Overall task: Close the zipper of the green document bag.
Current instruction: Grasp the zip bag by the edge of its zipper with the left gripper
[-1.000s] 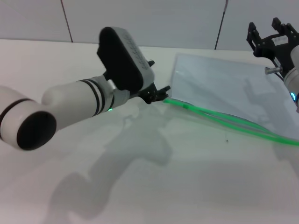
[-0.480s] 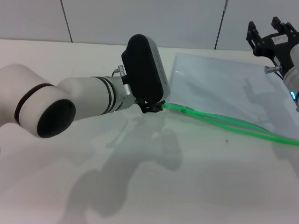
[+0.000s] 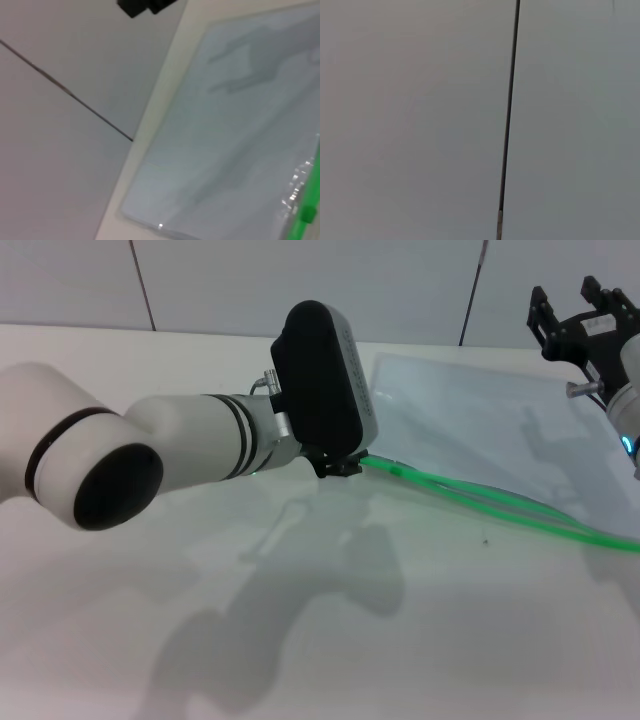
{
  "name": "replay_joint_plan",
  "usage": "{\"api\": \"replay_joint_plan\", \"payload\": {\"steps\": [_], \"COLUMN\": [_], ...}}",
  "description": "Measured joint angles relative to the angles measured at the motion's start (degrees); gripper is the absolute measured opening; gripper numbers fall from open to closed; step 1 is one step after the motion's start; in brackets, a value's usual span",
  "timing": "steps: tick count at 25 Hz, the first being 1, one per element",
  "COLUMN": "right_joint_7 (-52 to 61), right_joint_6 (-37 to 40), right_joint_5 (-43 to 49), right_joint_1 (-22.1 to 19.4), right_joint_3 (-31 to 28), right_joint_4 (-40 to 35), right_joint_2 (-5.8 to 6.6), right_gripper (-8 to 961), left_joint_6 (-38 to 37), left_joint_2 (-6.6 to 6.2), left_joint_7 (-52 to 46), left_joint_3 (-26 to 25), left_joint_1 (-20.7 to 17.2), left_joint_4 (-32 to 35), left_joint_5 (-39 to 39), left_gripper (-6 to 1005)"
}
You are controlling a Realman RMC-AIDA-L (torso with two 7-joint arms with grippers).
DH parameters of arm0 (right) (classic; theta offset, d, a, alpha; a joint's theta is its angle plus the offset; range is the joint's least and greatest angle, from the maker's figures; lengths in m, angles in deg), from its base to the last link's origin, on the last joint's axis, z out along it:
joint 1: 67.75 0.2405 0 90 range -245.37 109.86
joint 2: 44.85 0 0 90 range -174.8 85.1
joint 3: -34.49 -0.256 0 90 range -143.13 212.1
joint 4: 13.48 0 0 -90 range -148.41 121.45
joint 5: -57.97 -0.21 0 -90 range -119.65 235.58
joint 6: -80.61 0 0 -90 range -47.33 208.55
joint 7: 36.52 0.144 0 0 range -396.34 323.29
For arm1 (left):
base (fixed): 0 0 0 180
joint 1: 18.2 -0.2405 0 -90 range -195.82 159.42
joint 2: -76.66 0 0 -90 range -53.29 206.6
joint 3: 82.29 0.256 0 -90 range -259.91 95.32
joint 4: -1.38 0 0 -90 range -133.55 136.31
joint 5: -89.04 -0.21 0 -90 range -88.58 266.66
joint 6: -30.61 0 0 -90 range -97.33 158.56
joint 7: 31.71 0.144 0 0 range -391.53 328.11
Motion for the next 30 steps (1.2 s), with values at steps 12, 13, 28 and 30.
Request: {"api": "replay_joint_plan", "payload": {"steps": [12,13,28,30], "right_joint_7": [0.0,0.0,0.67,0.68], "right_joint_6": [-0.01,-0.01,-0.01,-0.01], "right_joint_5": [0.0,0.0,0.0,0.0], "right_joint_1": [0.02,0.07,0.72,0.77], "right_joint_3": [0.0,0.0,0.0,0.0], "right_joint_4": [-0.01,-0.01,-0.01,-0.01], "right_joint_2": [0.0,0.0,0.0,0.0], "right_gripper": [620,620,619,619], "left_joint_6": [8.03,8.29,7.94,7.67], "left_joint_2": [0.09,0.13,0.32,0.38], "left_joint_7": [0.93,0.93,0.89,0.61], "left_joint_3": [0.83,0.85,2.15,3.37], "left_joint_1": [1.78,1.92,4.28,4.99], "left_joint_4": [1.42,1.42,-0.04,-0.84], "left_joint_5": [-1.1,-1.78,-5.13,-4.92], "left_gripper": [745,744,733,731]}}
